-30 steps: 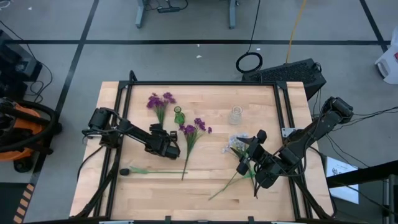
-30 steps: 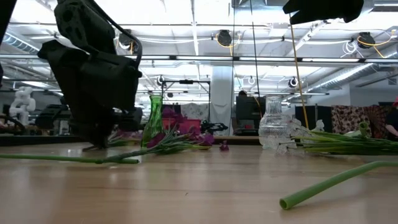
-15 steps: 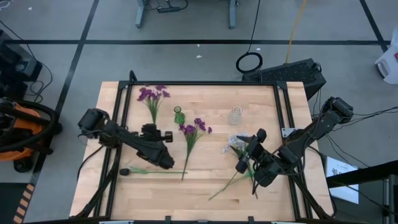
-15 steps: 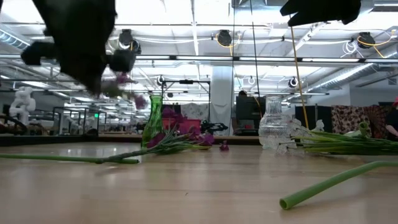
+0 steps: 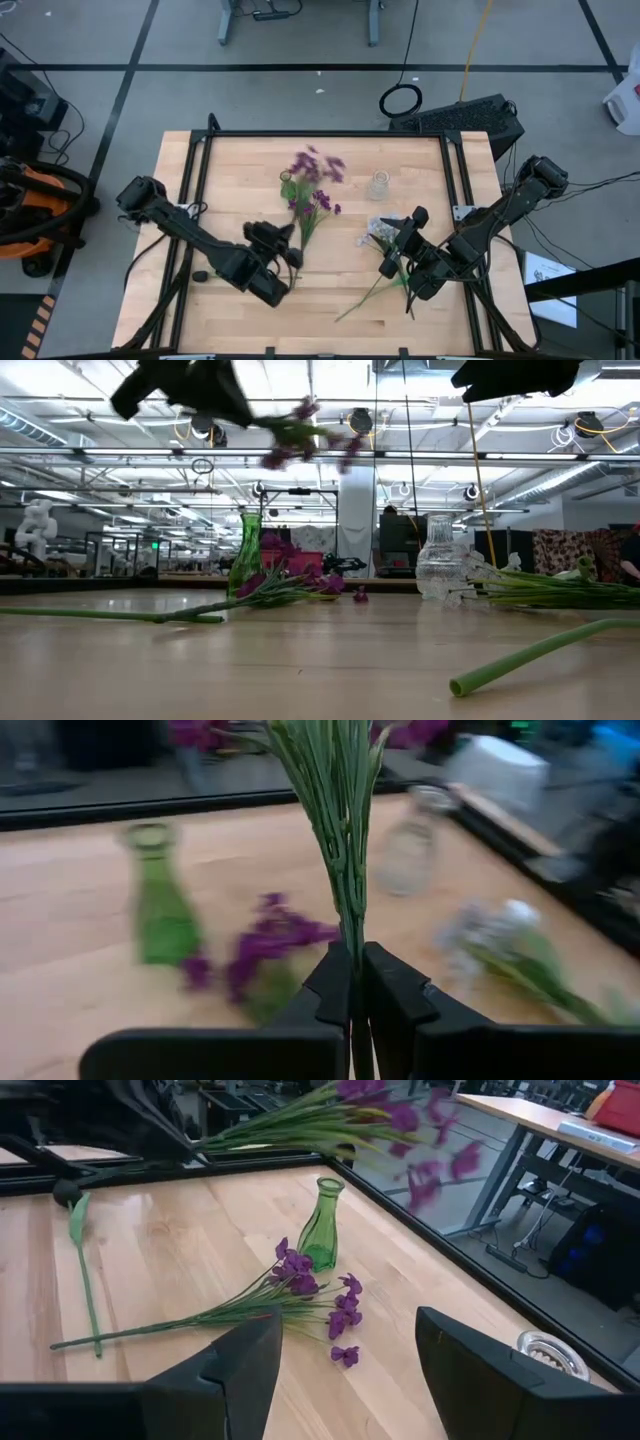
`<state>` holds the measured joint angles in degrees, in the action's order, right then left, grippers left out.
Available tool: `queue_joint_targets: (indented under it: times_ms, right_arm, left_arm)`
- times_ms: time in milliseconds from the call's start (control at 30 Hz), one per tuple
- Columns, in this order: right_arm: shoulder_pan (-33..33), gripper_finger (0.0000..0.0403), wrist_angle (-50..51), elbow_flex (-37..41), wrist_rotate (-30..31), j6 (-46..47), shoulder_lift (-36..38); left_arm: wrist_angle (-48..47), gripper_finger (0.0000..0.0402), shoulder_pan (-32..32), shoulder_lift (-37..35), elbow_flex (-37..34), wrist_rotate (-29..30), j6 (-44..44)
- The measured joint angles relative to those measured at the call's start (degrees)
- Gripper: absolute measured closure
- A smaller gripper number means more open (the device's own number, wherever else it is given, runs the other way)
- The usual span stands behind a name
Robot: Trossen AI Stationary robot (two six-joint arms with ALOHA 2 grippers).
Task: Sort flowers into vase by color
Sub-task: Adjust the purple flowers, then put the black flower into the green vase
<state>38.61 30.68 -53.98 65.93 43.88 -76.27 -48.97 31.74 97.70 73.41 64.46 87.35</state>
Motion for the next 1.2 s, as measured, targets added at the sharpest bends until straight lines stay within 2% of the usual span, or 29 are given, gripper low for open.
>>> queue_joint_targets:
  times_ms: [67, 167, 467, 733, 833, 933, 1067, 1200]
  right_arm:
    - [0.0, 0.0181, 0.0, 0.0, 0.0, 0.0, 0.0]
    - [0.1, 0.0181, -0.1, 0.0, -0.1, 0.0, 0.0]
    - [2.2, 0.0181, -0.5, 0.0, -0.5, 0.3, 0.7]
    - [2.4, 0.0181, -0.5, 0.0, -1.6, -0.3, 1.2]
    - [2.3, 0.0181, -0.4, 0.0, -1.6, -1.1, 1.2]
    - [1.9, 0.0181, -0.4, 0.0, -1.5, -1.2, 1.2]
    - [1.9, 0.0181, -0.4, 0.0, -1.5, -1.3, 1.2]
    - [1.9, 0.0181, -0.1, 0.0, -1.6, -1.3, 1.2]
  left_arm:
    - [7.6, 0.0381, -0.1, 0.9, 0.1, -1.2, -6.2]
    - [12.5, 0.0380, -0.9, 3.3, 0.0, -4.0, -9.5]
    - [11.9, 0.0380, -5.0, 12.5, 0.0, -8.7, 0.5]
    - [12.5, 0.0379, -7.5, 17.9, 0.0, -20.1, 0.9]
    - [12.5, 0.0373, -7.7, 18.2, 0.0, -21.3, 0.9]
    - [12.0, 0.0343, -7.6, 18.2, 0.0, -21.2, 0.6]
    - [10.8, 0.0280, -7.2, 18.2, 0.0, -21.7, 0.7]
    - [6.3, 0.0224, -6.0, 17.0, 0.0, -25.8, -0.9]
